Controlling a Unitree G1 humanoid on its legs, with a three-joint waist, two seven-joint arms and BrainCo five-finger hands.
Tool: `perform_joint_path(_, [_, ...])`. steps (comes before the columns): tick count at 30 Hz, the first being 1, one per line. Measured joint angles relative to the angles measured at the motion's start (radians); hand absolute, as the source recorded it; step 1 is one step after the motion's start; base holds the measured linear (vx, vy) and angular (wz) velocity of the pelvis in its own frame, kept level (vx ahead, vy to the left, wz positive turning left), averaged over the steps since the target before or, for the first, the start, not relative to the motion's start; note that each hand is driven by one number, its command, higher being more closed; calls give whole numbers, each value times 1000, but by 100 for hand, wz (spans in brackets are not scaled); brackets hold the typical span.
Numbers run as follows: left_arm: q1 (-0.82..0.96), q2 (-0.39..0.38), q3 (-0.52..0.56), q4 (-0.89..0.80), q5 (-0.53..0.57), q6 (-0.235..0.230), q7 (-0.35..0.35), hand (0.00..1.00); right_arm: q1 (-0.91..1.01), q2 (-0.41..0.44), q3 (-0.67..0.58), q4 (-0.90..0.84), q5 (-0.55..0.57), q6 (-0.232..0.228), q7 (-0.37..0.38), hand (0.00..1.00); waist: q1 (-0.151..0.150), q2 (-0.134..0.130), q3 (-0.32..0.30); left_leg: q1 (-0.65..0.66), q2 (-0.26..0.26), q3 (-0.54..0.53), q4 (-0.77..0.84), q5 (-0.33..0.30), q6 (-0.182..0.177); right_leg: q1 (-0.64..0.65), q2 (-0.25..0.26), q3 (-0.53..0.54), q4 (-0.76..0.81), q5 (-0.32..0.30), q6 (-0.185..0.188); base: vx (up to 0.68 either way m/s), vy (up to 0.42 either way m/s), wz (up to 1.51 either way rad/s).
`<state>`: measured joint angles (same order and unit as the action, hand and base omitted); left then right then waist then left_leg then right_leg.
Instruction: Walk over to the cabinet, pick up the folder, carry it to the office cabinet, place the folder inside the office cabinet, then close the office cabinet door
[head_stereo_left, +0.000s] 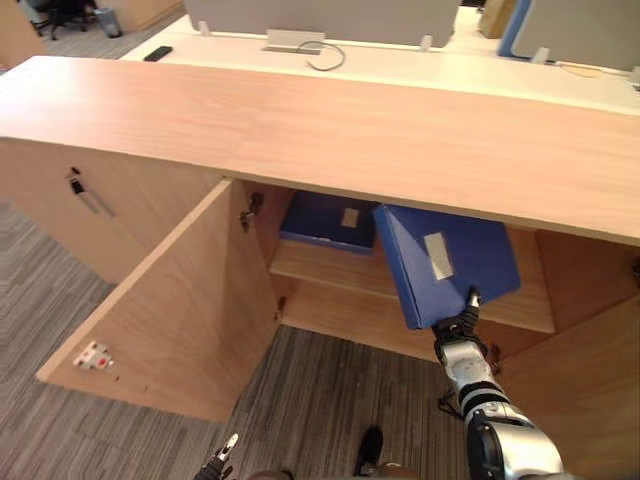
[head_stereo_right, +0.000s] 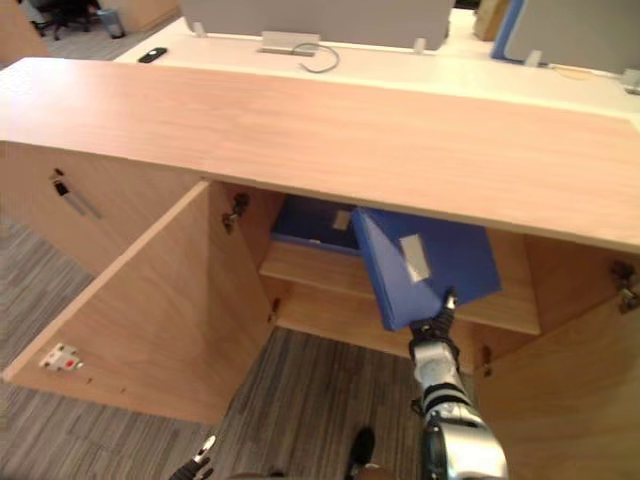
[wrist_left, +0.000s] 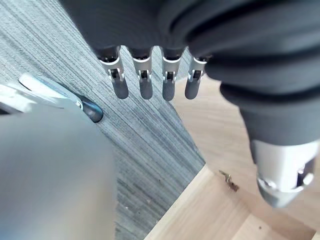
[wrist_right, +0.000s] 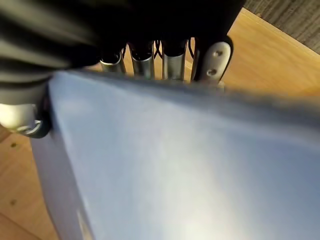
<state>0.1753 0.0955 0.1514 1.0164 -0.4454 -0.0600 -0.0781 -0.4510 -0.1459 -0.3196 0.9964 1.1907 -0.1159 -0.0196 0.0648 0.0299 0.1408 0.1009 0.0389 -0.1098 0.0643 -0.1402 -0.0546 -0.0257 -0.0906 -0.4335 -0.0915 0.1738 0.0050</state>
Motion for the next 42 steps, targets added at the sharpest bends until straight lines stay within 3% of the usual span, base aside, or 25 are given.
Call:
perform_joint_path(4, [12,-25,35,-8,0,0,27,0,-28,51,-130,0,113,-56,-58,100,9,14,15,-2,2,-76,-9,19,-8,37,-15,-85,0,-19,6,-7,25,64])
perform_joint_path(9, [18,-42,54,-18,-1,0,45,0,-77,77,-225,-43,172,-102,-122,100,14,32,22,-52,3,-111,42,19,-15,33,-20,-144,12,-41,13,17,9,38])
perform_joint_path(12, [24,-55,57,-37,-12,-2,51,0,-107,75,-281,-94,171,-116,-157,100,22,51,37,-107,-8,-60,151,16,-21,7,-52,-164,98,-91,11,28,71,18])
perform_joint_path(15, [45,-68,50,-66,-27,-9,51,0,-113,61,-292,-128,169,-130,-195,100,21,64,46,-156,-17,48,294,16,-21,-21,-114,-170,254,-193,14,29,84,21])
perform_joint_path(20, [55,-76,18,-91,-31,-12,52,0,-190,-29,-321,-164,162,-149,-263,100,-2,101,83,-244,-12,161,456,16,-16,-88,-203,-189,459,-314,16,-12,59,25])
perform_joint_path(25, [68,-76,6,-122,-32,-20,52,0,-316,-96,-317,-166,123,-150,-318,100,-7,105,106,-297,-21,186,497,12,-10,-200,-246,-125,594,-375,-1,0,5,-21])
perform_joint_path(28, [76,-79,10,-125,-34,-36,57,0,-355,-114,-280,-166,124,-152,-342,100,-18,97,119,-384,-15,197,636,8,-1,-248,-257,-79,659,-402,-17,23,-33,-25])
perform_joint_path(30, [81,-80,8,-124,-31,-41,64,0,-387,-111,-251,-161,123,-150,-349,100,-19,102,121,-381,7,224,591,-29,22,-284,-240,-39,674,-404,-18,29,-1,-68])
perform_joint_path(32, [80,-80,-5,-123,-28,-47,73,0,-459,-118,-248,-159,123,-152,-362,100,-32,115,130,-358,20,234,493,-84,16,-361,-222,10,713,-404,-18,55,89,-66])
perform_joint_path(35, [70,-73,-16,-126,-30,-54,79,0,-540,-138,-251,-159,123,-169,-382,100,-40,116,172,-360,12,285,471,-136,13,-434,-232,63,761,-402,-15,-19,142,-37])
perform_joint_path(42, [62,-65,-55,-167,-60,-67,98,0,-662,-164,-260,-159,123,-160,-424,100,-27,119,223,-412,-15,325,541,-177,36,-528,-268,130,839,-409,-2,-42,83,-15])
